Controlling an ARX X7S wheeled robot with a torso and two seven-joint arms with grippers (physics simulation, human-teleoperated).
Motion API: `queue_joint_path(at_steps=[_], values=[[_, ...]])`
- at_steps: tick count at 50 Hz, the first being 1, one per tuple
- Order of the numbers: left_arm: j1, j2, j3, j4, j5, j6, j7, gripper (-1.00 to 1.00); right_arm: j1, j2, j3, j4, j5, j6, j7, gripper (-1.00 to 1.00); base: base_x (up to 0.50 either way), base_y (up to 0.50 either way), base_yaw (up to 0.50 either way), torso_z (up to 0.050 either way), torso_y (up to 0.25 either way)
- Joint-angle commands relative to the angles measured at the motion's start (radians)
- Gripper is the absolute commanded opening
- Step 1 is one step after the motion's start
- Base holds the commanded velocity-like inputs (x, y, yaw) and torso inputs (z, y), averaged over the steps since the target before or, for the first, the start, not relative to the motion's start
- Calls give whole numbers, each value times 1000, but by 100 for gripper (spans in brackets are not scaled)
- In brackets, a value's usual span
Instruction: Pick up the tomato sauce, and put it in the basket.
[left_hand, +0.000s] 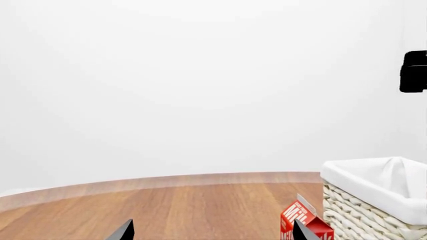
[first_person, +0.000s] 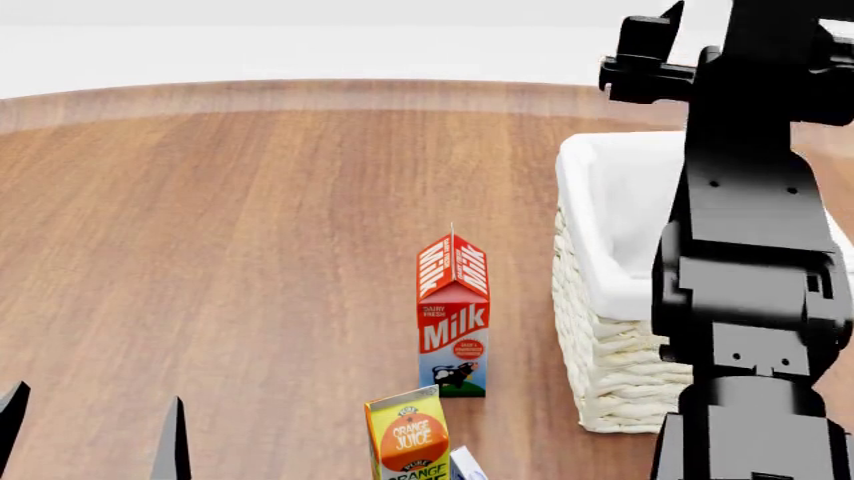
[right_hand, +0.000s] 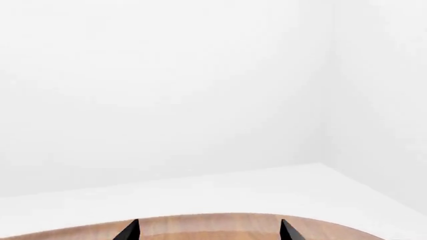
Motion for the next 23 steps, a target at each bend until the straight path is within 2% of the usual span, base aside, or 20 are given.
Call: queue_joint_path(at_steps=[1, 10, 23], values=[[0, -2, 6, -1, -1, 3, -2, 100, -188, 16, 11, -712, 48, 223, -39, 100, 0, 0, 0, 0, 0], [1, -6, 6, 3, -1, 5, -6, 100, -279, 29, 36, -1019, 101, 303, -47, 100, 0, 0, 0, 0, 0], [2, -9, 6, 9, -12, 5, -9, 100, -540, 66, 93, -1531, 168, 463, -20, 100, 0, 0, 0, 0, 0]])
